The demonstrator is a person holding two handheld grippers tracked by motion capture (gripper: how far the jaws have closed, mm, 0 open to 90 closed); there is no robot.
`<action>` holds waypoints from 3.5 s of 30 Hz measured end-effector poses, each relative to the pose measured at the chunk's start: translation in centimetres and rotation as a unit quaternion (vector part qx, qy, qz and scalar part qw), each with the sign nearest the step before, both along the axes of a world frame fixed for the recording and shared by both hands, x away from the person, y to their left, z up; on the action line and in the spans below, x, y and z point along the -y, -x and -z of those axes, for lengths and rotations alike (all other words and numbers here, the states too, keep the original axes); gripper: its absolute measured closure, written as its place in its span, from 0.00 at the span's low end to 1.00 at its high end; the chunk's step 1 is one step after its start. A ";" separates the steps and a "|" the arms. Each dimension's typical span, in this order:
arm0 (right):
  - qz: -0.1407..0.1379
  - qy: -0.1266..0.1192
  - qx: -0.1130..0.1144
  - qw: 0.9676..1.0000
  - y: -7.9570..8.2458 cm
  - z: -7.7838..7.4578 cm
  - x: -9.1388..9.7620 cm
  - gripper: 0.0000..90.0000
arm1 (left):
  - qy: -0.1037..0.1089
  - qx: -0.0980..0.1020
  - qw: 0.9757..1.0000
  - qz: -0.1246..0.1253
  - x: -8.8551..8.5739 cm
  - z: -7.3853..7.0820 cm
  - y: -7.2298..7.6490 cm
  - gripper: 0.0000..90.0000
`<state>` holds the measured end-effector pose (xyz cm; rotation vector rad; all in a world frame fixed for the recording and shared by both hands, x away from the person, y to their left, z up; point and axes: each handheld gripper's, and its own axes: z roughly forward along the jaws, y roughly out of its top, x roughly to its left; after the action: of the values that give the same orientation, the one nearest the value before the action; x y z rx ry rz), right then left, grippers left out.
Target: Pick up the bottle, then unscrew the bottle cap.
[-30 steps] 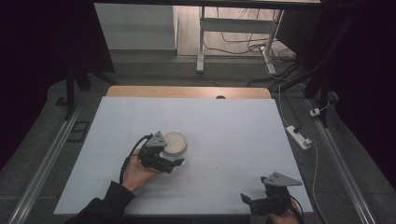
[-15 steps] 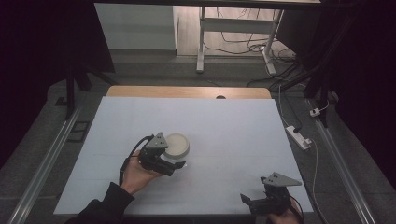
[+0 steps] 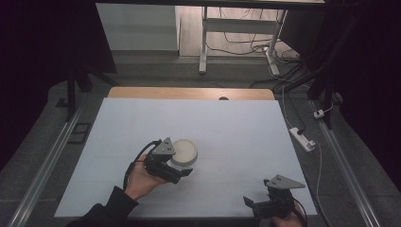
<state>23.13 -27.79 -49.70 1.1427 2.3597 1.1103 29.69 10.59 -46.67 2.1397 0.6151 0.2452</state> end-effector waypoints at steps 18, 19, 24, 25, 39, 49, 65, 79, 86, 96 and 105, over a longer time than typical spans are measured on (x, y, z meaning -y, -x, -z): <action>-0.008 -0.010 -0.003 1.000 -0.1 -0.1 0.1 0.00 | -0.006 -0.002 1.000 0.004 0.0 0.2 -0.1 0.08; -0.007 -0.011 -0.004 1.000 -0.1 -0.1 0.2 0.00 | -0.006 -0.002 1.000 0.003 0.0 0.2 -0.1 0.08; -0.008 -0.009 -0.001 1.000 0.0 -0.2 0.1 0.00 | -0.007 -0.002 1.000 0.003 0.0 0.2 -0.1 0.08; -0.007 -0.010 -0.001 1.000 0.0 -0.2 0.1 0.00 | -0.007 -0.002 1.000 0.004 0.0 0.2 0.0 0.09; -0.020 -0.031 0.015 0.999 0.2 -1.2 -1.1 0.00 | -0.005 -0.002 1.000 0.009 0.2 0.2 0.0 0.09; -0.051 -0.044 0.046 0.997 0.2 -2.7 -2.6 0.00 | -0.007 0.001 1.000 0.013 0.2 0.1 0.2 0.09; -0.116 -0.057 0.041 0.991 -0.9 -5.2 -6.6 0.00 | -0.004 0.009 1.000 0.024 0.5 0.0 0.5 0.09; -0.142 -0.059 0.040 0.987 -2.5 -6.3 -9.9 0.00 | 0.001 0.009 0.999 0.033 0.8 0.0 0.6 0.09; -0.159 -0.056 0.051 0.984 -3.2 -7.3 -12.0 0.00 | 0.001 0.010 0.999 0.036 1.0 0.0 0.8 0.09; -0.168 -0.054 0.053 0.983 -4.6 -7.9 -14.8 0.00 | -0.001 0.011 0.999 0.041 1.2 -0.1 1.0 0.09; -0.169 -0.064 0.054 0.982 -5.6 -7.8 -16.4 0.00 | -0.002 0.008 0.999 0.045 1.6 0.0 1.0 0.09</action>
<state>28.68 -11.42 -41.95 0.7093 2.4860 1.4127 28.65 9.01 -46.70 2.1616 0.5069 0.2150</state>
